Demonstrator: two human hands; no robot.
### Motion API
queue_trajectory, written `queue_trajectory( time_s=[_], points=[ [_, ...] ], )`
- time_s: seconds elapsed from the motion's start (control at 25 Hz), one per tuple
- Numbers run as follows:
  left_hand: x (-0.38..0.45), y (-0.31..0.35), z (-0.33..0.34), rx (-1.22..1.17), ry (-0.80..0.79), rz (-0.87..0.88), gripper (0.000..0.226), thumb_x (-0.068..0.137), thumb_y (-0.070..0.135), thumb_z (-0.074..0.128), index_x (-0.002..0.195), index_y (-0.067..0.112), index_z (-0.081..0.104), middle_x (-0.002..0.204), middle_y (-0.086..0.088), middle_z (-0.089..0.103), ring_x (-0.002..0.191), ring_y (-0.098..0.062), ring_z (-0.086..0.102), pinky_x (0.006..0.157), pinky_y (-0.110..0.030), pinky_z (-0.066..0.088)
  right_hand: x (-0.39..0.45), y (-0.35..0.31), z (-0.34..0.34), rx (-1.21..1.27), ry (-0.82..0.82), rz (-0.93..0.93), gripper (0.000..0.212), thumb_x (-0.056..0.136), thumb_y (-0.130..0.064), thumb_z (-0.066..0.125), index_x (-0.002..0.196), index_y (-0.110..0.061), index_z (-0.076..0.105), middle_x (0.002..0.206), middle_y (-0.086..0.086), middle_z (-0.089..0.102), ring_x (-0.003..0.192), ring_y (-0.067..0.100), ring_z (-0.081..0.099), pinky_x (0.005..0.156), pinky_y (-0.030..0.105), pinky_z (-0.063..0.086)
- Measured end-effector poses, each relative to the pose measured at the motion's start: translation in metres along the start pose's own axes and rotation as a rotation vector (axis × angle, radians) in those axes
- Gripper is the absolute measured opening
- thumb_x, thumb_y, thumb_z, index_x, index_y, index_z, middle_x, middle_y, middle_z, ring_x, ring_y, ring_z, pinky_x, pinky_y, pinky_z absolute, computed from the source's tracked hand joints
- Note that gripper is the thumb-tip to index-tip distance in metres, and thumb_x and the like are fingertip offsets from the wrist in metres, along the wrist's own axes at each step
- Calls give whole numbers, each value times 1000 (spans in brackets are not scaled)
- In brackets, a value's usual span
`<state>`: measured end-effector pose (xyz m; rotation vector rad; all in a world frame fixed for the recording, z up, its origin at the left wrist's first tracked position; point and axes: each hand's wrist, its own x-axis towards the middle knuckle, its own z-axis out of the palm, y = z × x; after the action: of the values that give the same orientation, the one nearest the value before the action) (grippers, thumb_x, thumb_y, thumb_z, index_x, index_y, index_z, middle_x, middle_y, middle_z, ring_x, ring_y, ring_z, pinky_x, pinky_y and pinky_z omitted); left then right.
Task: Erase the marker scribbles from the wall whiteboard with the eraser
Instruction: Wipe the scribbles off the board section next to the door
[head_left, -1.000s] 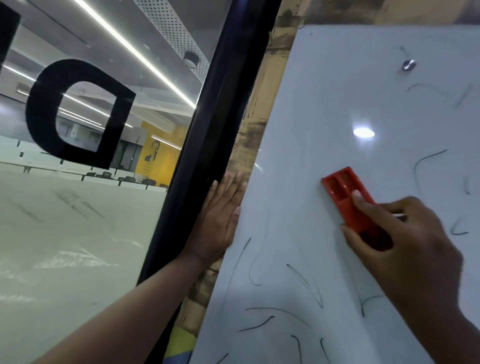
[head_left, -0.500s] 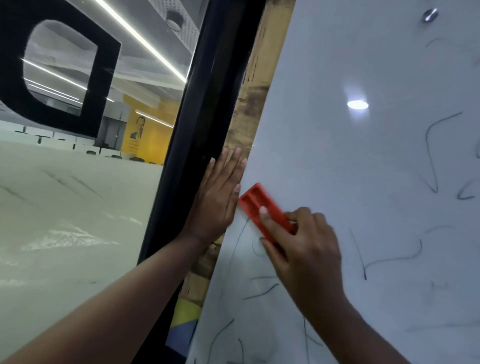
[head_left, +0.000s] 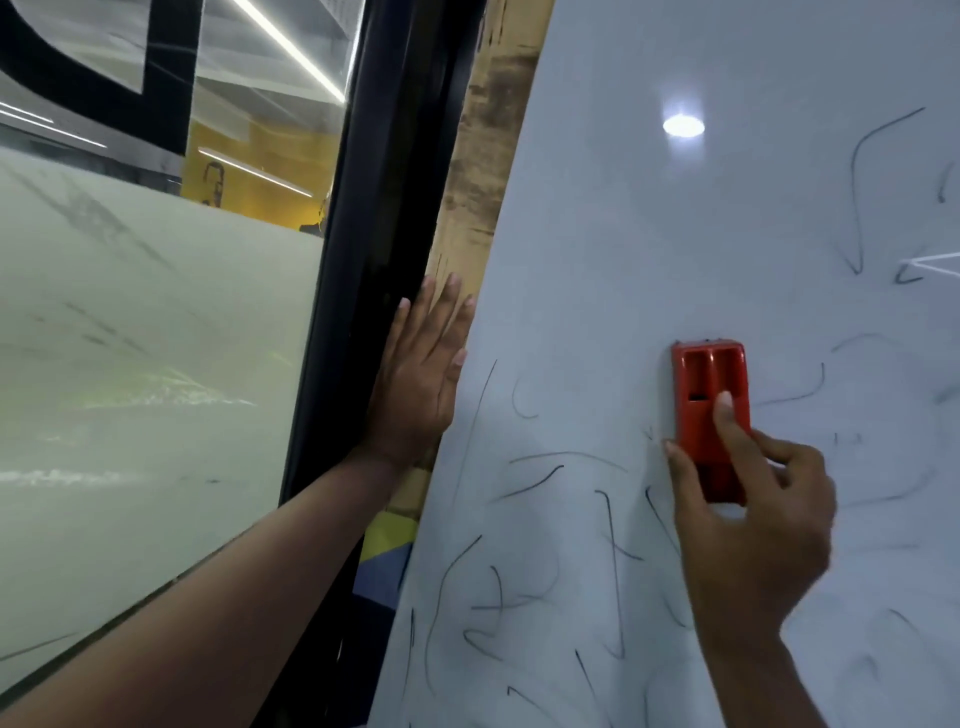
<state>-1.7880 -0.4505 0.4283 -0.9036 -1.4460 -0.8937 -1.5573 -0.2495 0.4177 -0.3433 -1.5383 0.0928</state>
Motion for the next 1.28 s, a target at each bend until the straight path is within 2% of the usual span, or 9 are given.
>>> queue_trajectory(
  time_s=[0.08,0.16,0.32,0.4,0.52,0.68,0.92,1.12,1.28],
  points=[
    [-11,2,1,-5,2,-14,51,110,6,40,161,3,42,171,-15,34,163,-35,21,134,-51,12,-4,-13,7,67,8,38,60,83,-35,86,139,-30,65,108,5,58,92,20,50,76,27,42],
    [-21,2,0,10,10,-15,51,109,3,43,160,3,43,170,-16,35,162,-36,23,133,-52,14,-3,-34,20,115,-30,0,60,81,-35,87,137,-32,66,107,1,58,91,21,52,77,24,40],
    [-32,2,-3,18,-26,-32,52,110,4,44,162,5,39,172,-13,30,164,-32,16,134,-51,11,-34,-67,45,108,-215,-244,59,85,-42,84,139,-31,65,103,4,60,86,21,51,67,36,50],
    [-37,3,-4,28,-54,-46,52,113,8,41,164,8,34,174,-9,23,165,-28,9,135,-49,7,-53,-69,48,57,-274,-373,59,86,-45,81,141,-29,64,100,6,61,82,22,52,62,37,51],
    [-45,4,-8,60,-112,-55,53,114,11,40,166,9,29,176,-10,18,166,-26,4,135,-47,3,-60,-63,47,14,-303,-435,59,86,-47,80,141,-30,64,98,7,62,79,22,53,62,36,52],
    [-48,4,-15,52,-162,-46,56,113,12,40,167,10,25,177,-10,15,166,-28,3,135,-48,3,-41,-55,37,45,-260,-373,61,84,-46,82,141,-33,63,101,5,63,82,23,56,63,37,51],
    [-54,0,-13,80,-171,-24,56,113,12,38,167,9,24,176,-13,17,166,-34,7,135,-52,7,-32,-13,11,17,-111,58,78,84,-52,80,152,-29,49,109,-1,54,95,8,36,69,32,46],
    [-59,3,-6,62,-116,-69,54,113,14,35,167,10,29,177,-8,20,166,-30,9,135,-48,5,-36,-26,15,101,-120,69,75,80,-38,87,147,-23,57,108,5,56,96,10,37,74,38,52],
    [-65,3,-2,64,-107,-84,56,113,17,33,169,15,24,178,-2,15,166,-28,9,135,-45,3,-27,-54,29,123,-190,-71,71,77,-35,89,142,-25,63,105,4,59,89,20,47,72,45,52]
  ],
)
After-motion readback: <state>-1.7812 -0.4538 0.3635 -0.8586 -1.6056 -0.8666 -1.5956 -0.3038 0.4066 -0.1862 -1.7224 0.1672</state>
